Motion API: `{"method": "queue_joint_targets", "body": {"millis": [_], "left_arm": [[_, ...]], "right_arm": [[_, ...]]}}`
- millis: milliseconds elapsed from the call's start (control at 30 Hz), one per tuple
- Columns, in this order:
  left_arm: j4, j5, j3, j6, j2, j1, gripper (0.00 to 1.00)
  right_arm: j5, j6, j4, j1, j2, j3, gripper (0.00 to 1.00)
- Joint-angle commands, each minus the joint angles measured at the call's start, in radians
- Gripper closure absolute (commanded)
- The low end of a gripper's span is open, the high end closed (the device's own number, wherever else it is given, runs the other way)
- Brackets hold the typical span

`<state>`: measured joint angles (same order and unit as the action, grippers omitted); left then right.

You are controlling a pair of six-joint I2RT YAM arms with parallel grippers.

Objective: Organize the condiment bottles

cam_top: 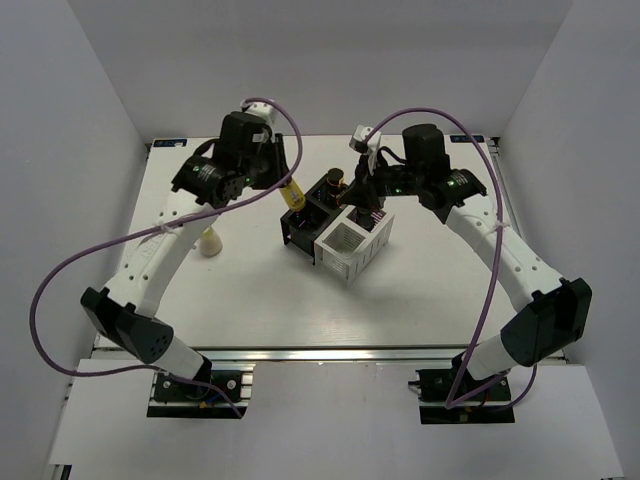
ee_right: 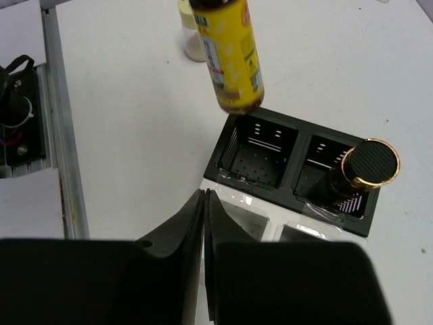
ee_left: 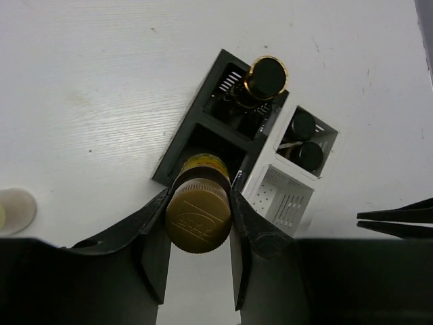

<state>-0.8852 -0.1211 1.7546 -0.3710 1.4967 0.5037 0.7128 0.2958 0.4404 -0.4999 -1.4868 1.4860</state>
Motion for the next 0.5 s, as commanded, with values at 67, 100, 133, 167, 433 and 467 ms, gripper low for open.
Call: {"method": "queue_joint_targets", "body": {"millis": [67,100,133,167,433,467], "left_arm": [[0.08,0.017,0.065,0.006,0.075,0.045,1.0],[0.083,0.008,0.071,0.009,0.086,0.052,1.0],[0.087,0.005,0.069,0.014,0.103,0.059,1.0],[0.089,0.005,0.069,0.015,0.111,0.062,1.0],[0.123,0.009,0.04,0.04,0.177,0.073,1.0],[0.124,0.006,0.04,0.043,0.181,0.073,1.0]], "right_arm": [[-0.012,0.0,-0.032,0.018,0.063,-0.02,0.93],[-0.013,0.0,-0.032,0.023,0.065,-0.023,0.93],[-0.015,0.0,-0.032,0.026,0.072,-0.029,0.93],[-0.015,0.0,-0.032,0.027,0.074,-0.032,0.93],[-0.004,-0.004,-0.042,0.044,0.086,-0.053,0.93],[-0.004,-0.004,-0.045,0.046,0.088,-0.053,0.93]]}}
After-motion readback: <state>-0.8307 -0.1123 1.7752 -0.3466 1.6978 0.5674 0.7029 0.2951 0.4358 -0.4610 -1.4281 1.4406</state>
